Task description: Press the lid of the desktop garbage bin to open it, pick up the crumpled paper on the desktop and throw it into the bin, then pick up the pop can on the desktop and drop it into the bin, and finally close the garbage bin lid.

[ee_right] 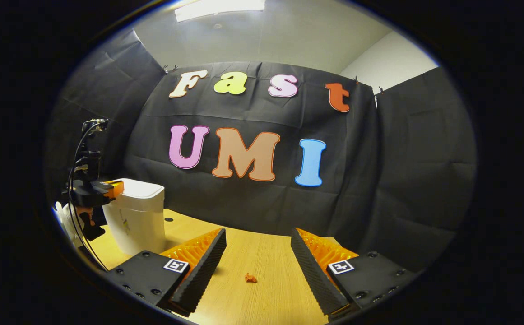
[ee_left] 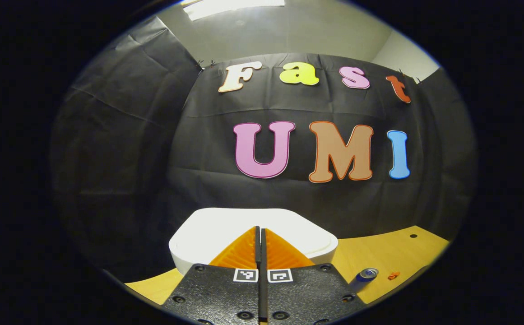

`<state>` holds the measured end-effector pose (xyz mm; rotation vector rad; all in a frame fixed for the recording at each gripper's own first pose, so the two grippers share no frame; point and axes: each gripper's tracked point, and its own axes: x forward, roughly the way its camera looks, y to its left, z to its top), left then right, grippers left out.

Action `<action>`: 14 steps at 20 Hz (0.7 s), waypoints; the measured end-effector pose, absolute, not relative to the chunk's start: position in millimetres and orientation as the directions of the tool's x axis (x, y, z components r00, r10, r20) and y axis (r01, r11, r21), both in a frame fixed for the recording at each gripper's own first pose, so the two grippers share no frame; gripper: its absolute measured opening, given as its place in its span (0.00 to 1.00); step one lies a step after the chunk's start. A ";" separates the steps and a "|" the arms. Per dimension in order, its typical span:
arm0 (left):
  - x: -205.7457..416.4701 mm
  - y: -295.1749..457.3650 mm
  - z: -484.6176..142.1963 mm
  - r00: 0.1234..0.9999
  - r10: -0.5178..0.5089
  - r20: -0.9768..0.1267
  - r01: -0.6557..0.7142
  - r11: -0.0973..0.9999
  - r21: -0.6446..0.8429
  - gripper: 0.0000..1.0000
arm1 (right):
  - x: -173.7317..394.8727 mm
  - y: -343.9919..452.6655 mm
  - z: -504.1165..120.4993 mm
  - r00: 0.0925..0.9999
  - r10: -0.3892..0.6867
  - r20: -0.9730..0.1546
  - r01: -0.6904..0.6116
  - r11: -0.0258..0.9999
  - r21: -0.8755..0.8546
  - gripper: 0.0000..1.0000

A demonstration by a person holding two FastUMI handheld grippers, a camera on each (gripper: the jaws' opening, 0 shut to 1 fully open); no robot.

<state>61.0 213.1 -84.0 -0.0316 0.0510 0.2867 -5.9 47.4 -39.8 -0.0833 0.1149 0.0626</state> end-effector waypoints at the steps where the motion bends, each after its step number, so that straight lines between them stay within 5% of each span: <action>1: 61.3 214.1 -87.4 0.958 0.278 -0.076 -0.281 0.959 -0.025 0.00 | -8.0 47.9 -38.9 0.991 0.060 -0.117 -0.070 0.994 -0.082 0.96; 14: 43.6 221.7 -4.8 0.941 0.337 -0.019 -0.337 0.941 -0.039 0.00 | -9.1 42.2 -47.0 0.988 0.071 -0.134 -0.075 0.997 -0.030 0.96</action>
